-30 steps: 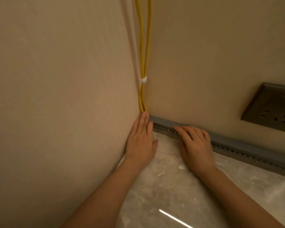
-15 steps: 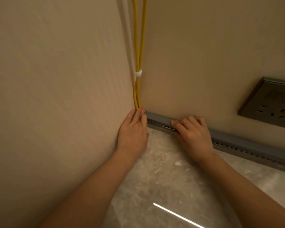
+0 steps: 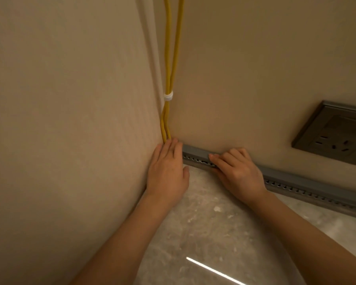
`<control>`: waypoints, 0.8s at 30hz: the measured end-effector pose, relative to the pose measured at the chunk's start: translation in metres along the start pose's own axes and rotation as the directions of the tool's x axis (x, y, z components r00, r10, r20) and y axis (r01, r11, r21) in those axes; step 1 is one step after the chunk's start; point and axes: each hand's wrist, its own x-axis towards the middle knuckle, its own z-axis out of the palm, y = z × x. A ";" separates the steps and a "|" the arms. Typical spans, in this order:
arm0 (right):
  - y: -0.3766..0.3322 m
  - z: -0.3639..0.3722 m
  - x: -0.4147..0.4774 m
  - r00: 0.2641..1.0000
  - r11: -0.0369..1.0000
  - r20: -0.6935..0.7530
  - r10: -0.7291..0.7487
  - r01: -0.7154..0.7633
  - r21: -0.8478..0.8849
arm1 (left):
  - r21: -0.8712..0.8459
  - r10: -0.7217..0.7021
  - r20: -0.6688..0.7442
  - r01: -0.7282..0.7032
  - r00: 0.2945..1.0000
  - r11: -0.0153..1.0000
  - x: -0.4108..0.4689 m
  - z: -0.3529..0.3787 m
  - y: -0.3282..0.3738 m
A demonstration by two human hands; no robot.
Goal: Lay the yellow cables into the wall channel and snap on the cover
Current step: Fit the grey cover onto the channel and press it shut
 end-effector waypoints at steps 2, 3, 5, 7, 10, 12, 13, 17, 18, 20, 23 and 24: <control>0.001 0.003 0.001 1.000 1.000 -0.014 -0.024 0.024 -0.005 | -0.177 -0.092 -0.014 0.088 0.996 0.980 -0.004 0.005 0.010; 0.002 0.005 0.001 0.999 0.999 -0.021 -0.032 0.032 -0.007 | -0.282 -0.148 0.007 0.144 0.989 0.948 -0.008 0.008 0.017; 0.003 0.008 0.000 0.999 0.999 -0.027 -0.035 0.035 -0.006 | -0.478 -0.230 0.106 0.252 0.967 0.841 -0.018 0.013 0.031; 0.003 0.009 0.000 1.000 1.000 -0.017 -0.020 0.020 0.004 | -0.600 -0.240 0.212 0.320 0.947 0.733 -0.026 0.018 0.047; 0.001 0.004 0.001 0.999 0.999 0.044 0.012 -0.014 0.053 | -0.647 -0.177 0.294 0.332 0.939 0.686 -0.027 0.025 0.064; 0.002 -0.003 0.002 0.990 0.993 0.141 0.011 -0.027 0.111 | -0.652 -0.157 0.329 0.344 0.931 0.676 -0.023 0.027 0.071; 0.003 -0.009 0.003 0.980 0.986 0.200 0.019 -0.051 0.157 | -0.652 -0.157 0.350 0.360 0.924 0.667 -0.020 0.028 0.073; -0.006 -0.037 -0.011 0.928 0.860 0.248 0.279 -0.356 0.366 | -0.647 -0.142 0.416 0.401 0.899 0.648 -0.013 0.028 0.076; -0.010 -0.044 -0.019 0.897 0.796 0.221 0.383 -0.442 0.413 | -0.641 -0.145 0.423 0.408 0.895 0.650 -0.012 0.028 0.075; -0.015 -0.062 -0.042 0.804 0.653 0.210 0.557 -0.580 0.488 | -0.627 -0.152 0.438 0.423 0.886 0.654 -0.010 0.027 0.074; -0.008 -0.093 -0.075 0.559 0.295 0.320 0.765 -0.746 0.597 | -0.613 -0.145 0.464 0.434 0.874 0.660 -0.011 0.027 0.076; -0.001 -0.099 -0.083 0.445 0.149 0.343 0.827 -0.762 0.630 | -0.614 -0.145 0.467 0.438 0.872 0.656 -0.011 0.027 0.076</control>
